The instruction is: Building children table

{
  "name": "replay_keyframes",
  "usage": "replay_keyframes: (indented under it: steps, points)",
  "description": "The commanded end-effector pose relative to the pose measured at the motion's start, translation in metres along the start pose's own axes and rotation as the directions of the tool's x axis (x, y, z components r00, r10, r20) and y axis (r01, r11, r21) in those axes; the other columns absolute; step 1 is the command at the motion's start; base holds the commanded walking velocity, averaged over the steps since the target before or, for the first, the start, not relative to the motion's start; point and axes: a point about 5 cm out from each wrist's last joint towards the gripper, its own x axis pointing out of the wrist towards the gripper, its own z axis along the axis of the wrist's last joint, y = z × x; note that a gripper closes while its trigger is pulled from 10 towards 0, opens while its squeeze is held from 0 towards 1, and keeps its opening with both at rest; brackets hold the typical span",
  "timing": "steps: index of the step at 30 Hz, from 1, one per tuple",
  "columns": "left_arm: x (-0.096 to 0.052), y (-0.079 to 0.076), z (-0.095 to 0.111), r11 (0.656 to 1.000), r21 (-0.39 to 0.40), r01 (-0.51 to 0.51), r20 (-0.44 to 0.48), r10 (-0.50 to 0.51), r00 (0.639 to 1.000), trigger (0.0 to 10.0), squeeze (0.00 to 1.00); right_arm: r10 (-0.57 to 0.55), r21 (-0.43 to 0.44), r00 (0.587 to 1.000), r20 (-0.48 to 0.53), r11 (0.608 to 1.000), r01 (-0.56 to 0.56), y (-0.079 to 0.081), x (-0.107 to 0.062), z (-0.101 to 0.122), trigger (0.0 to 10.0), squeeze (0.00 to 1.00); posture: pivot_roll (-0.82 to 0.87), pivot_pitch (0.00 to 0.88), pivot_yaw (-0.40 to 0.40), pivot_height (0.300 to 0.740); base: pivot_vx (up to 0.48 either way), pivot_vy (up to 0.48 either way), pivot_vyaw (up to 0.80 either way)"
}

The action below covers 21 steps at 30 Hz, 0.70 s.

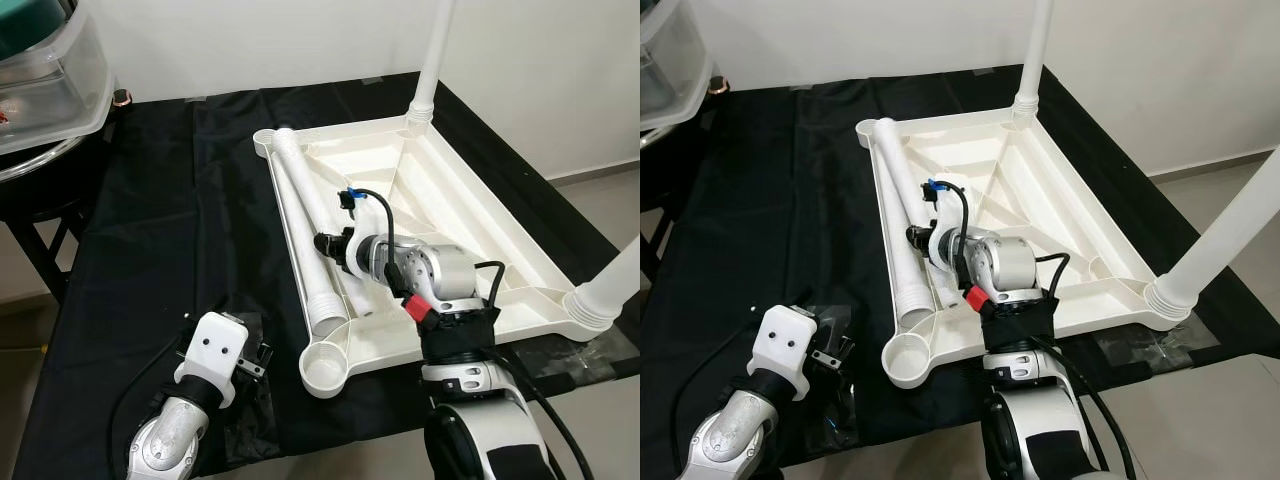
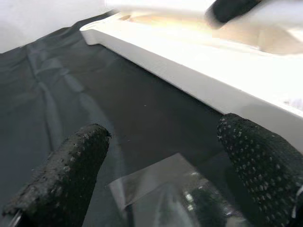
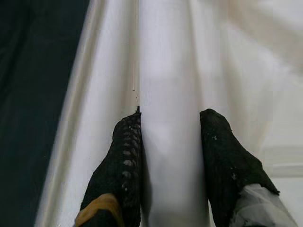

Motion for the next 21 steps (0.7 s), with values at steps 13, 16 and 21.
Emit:
replay_keyframes:
  steps: [13, 16, 21]
  points:
    - [0.000, 0.002, -0.006, 1.000, 0.005, 0.000, -0.025, 0.000, 1.000, 10.0, 0.00, -0.131, -0.053, 0.988, -0.085, 0.991, 0.127, -0.049, -0.013, -0.011, 0.5, 0.00, 0.00, 0.142, -0.010, 0.740, 0.000, 0.000, 0.00]
    - [0.000, 0.002, -0.006, 1.000, 0.006, 0.001, -0.026, 0.000, 1.000, 10.0, 0.00, -0.120, -0.064, 0.987, -0.104, 0.991, 0.114, -0.049, -0.014, -0.013, 0.8, 0.00, 0.00, 0.142, -0.010, 0.740, 0.000, 0.000, 0.00]
    - [0.001, 0.003, -0.007, 1.000, 0.008, 0.004, -0.028, -0.003, 1.000, 10.0, 0.00, -0.113, -0.107, 0.986, -0.123, 0.989, 0.100, -0.053, -0.017, -0.012, 1.3, 0.00, 0.00, 0.135, -0.011, 0.740, 0.000, 0.000, 0.00]
